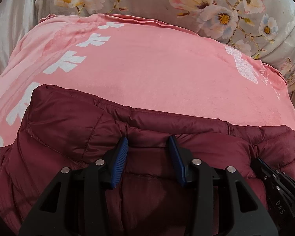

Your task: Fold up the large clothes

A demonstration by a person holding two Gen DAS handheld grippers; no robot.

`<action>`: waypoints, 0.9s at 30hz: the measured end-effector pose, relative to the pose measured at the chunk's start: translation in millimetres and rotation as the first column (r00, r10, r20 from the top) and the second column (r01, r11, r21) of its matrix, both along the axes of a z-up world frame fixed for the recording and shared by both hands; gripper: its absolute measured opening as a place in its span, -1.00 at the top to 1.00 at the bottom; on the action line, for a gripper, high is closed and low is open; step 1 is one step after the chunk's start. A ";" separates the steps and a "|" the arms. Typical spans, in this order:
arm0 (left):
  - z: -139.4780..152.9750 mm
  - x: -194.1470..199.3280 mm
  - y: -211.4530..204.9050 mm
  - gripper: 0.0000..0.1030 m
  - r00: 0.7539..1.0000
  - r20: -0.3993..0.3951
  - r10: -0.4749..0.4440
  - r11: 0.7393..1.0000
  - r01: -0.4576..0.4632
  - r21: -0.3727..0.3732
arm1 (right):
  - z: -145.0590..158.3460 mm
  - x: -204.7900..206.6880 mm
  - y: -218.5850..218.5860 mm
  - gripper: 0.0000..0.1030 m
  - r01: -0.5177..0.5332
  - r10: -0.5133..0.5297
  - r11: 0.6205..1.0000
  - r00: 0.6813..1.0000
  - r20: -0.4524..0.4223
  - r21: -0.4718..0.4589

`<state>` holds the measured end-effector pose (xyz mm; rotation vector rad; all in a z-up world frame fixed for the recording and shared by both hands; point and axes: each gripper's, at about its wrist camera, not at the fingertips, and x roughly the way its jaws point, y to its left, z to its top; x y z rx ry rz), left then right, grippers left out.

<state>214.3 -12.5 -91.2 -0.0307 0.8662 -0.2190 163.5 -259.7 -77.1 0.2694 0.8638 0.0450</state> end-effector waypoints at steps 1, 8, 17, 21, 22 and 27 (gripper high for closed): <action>-0.9 -0.5 -1.3 0.17 1.000 0.007 0.002 1.000 -0.002 0.009 | -0.8 0.5 0.2 1.00 0.000 0.000 1.000 1.000 -0.002 -0.001; -3.1 0.5 -2.9 0.17 1.000 0.019 0.005 1.000 -0.006 0.023 | 2.6 -3.8 -3.3 1.00 0.012 -0.013 1.000 1.000 0.009 0.010; 42.5 -3.8 77.8 0.23 0.993 0.041 0.111 0.989 -0.107 -0.101 | 48.3 -69.9 -93.1 1.00 0.252 -0.245 0.967 0.961 0.129 -0.044; 33.4 14.3 114.2 0.26 0.979 -0.003 0.206 0.974 -0.205 -0.099 | 24.3 -64.0 -137.4 0.94 0.348 -0.350 0.936 0.936 0.046 0.051; 28.5 17.3 119.2 0.26 0.975 -0.015 0.220 0.971 -0.221 -0.097 | 17.1 -63.0 -141.8 0.95 0.358 -0.360 0.932 0.933 0.031 0.058; 0.8 23.3 129.0 0.23 0.964 -0.065 0.257 0.960 -0.262 -0.097 | -4.8 -59.1 -144.2 1.00 0.350 -0.350 0.936 0.937 -0.013 0.046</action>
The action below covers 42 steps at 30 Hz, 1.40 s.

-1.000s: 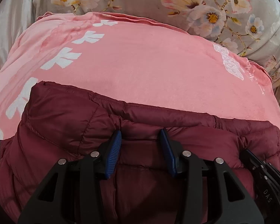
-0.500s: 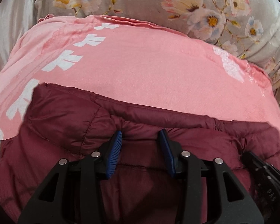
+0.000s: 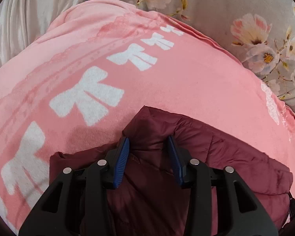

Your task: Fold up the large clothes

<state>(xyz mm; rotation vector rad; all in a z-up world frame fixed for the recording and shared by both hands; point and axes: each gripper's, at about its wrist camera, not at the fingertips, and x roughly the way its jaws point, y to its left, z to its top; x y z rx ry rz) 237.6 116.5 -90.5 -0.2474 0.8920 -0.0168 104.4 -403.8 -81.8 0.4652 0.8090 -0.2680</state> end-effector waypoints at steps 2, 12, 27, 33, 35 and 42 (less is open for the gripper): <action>-4.4 -0.3 -5.8 0.23 1.000 0.000 0.000 0.999 0.000 0.037 | -3.4 1.8 1.9 1.00 -0.008 0.007 1.000 1.000 -0.014 -0.014; -11.0 1.3 -12.8 0.22 1.000 0.009 0.011 0.995 -0.012 0.098 | 8.1 -10.0 13.7 1.00 0.009 -0.008 0.996 1.000 0.010 -0.089; 0.5 -117.7 94.1 -0.36 0.993 -0.119 0.027 0.970 -0.054 -0.237 | 41.4 -81.0 204.6 0.81 -0.412 0.413 0.911 0.908 0.074 -0.029; -11.8 -132.6 100.7 -0.48 0.993 -0.114 0.028 0.950 -0.062 -0.307 | 21.4 -90.2 228.1 0.82 -0.433 0.435 0.898 0.900 0.017 -0.076; -11.5 -130.4 92.6 -0.51 0.994 -0.110 0.013 0.951 -0.046 -0.305 | 16.0 -92.8 229.0 0.84 -0.432 0.434 0.897 0.901 0.006 -0.091; -7.0 -122.3 73.7 0.08 0.993 -0.105 -0.048 0.949 0.013 -0.314 | 0.3 -90.8 235.3 0.86 -0.442 0.445 0.883 0.895 -0.015 -0.162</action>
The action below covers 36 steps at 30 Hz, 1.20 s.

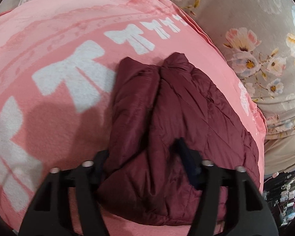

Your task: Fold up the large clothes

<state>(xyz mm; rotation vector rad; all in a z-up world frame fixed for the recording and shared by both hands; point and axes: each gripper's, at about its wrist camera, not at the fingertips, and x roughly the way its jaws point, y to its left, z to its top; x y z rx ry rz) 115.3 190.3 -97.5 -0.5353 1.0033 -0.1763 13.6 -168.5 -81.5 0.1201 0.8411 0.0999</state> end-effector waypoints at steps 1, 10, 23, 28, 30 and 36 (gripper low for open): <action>3.2 -0.5 -2.2 0.32 1.000 0.007 -0.008 1.000 0.008 0.007 | 0.2 1.1 -0.5 0.86 -0.002 0.002 1.000 1.000 -0.001 0.000; 78.3 -25.7 -33.6 0.76 0.980 0.165 -0.110 0.993 0.099 0.070 | 11.3 -34.5 -11.1 0.86 0.013 -0.013 0.996 1.000 0.006 0.088; 174.7 -64.2 -163.0 0.77 0.853 0.348 -0.390 0.921 0.370 0.124 | -9.2 -50.1 -35.1 0.99 0.040 -0.047 0.966 0.999 0.022 0.257; 177.0 -75.8 -241.2 0.77 0.784 0.347 -0.515 0.856 0.493 0.156 | 3.2 -86.4 -57.6 0.97 0.068 -0.085 0.963 0.995 0.056 0.260; 167.8 -76.0 -273.2 0.78 0.764 0.318 -0.561 0.826 0.541 0.158 | 6.3 -102.0 -69.7 0.97 0.095 -0.112 0.964 0.992 0.057 0.249; 119.1 -77.3 -359.0 0.78 0.731 0.185 -0.656 0.754 0.631 0.180 | 10.4 -144.9 -107.8 0.97 0.202 -0.216 0.957 0.975 0.046 0.211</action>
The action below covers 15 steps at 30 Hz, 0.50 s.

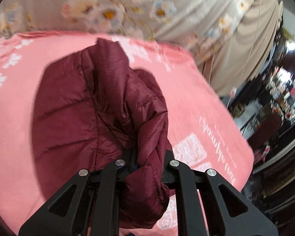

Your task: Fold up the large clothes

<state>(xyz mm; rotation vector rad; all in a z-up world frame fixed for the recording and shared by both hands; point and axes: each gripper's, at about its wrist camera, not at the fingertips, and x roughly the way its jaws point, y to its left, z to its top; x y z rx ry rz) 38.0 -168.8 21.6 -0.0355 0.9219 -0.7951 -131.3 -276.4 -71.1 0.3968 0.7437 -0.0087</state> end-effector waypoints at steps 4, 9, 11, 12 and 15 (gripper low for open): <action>-38.8 -8.1 -40.2 0.78 0.999 -0.025 -0.025 0.995 0.027 0.091 | -1.4 -19.5 -21.3 0.96 0.065 -0.065 0.998 0.998 -0.012 0.002; -72.0 -22.8 -70.6 0.78 0.999 0.012 -0.040 0.982 0.037 0.188 | -7.1 -31.2 -39.8 0.95 0.124 -0.124 0.992 0.992 -0.030 0.001; -80.0 -23.7 -77.3 0.78 0.999 0.022 -0.040 0.977 0.035 0.210 | -8.4 -31.8 -45.9 0.94 0.140 -0.140 0.990 0.989 -0.042 0.008; -84.4 -23.9 -79.9 0.78 0.999 0.023 -0.040 0.976 0.034 0.217 | -9.3 -33.0 -55.7 0.93 0.151 -0.150 0.988 0.988 -0.048 0.019; -95.9 -23.7 -87.5 0.78 0.998 0.042 -0.040 0.970 0.029 0.242 | -6.9 -33.7 -67.9 0.91 0.176 -0.175 0.984 0.983 -0.053 0.020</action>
